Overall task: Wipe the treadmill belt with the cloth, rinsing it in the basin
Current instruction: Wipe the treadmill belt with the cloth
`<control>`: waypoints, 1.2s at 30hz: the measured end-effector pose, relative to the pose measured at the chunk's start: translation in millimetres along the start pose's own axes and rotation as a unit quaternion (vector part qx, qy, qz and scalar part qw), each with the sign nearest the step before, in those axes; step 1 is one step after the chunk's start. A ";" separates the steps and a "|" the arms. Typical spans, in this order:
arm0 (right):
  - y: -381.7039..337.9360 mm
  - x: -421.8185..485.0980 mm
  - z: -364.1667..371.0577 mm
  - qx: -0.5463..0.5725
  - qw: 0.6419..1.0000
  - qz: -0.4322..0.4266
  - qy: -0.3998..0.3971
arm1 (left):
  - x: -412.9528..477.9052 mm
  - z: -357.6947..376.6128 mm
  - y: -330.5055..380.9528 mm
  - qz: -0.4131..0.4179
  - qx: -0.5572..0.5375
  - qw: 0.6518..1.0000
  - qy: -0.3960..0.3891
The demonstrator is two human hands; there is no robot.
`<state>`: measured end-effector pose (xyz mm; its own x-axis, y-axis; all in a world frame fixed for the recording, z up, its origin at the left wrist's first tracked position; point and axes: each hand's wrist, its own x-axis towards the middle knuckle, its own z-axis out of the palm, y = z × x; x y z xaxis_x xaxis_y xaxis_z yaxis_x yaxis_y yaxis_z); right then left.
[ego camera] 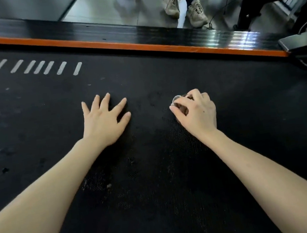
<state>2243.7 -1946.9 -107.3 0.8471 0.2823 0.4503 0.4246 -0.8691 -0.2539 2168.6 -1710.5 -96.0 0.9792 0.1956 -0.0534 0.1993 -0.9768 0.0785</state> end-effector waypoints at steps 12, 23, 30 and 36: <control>-27.7 20.6 8.7 0.000 0.999 -0.026 -0.024 | 5.0 17.1 0.1 0.003 -0.025 0.997 0.066; 6.5 116.5 40.8 -0.063 0.991 0.104 -0.053 | 5.8 17.5 0.1 -0.002 -0.037 0.995 0.088; -23.3 60.3 32.7 0.076 0.979 -0.167 -0.084 | 4.9 17.4 -0.4 -0.004 -0.037 0.996 0.081; -7.6 134.5 55.7 -0.063 0.989 0.123 -0.060 | 6.1 18.8 0.0 -0.002 -0.043 0.995 0.091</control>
<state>2372.2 -1879.8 -92.4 0.9549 0.0951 0.2812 0.1636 -0.9591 -0.2312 2173.9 -1711.0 -115.0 0.9671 0.2204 0.1272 0.1987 -0.9663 0.1634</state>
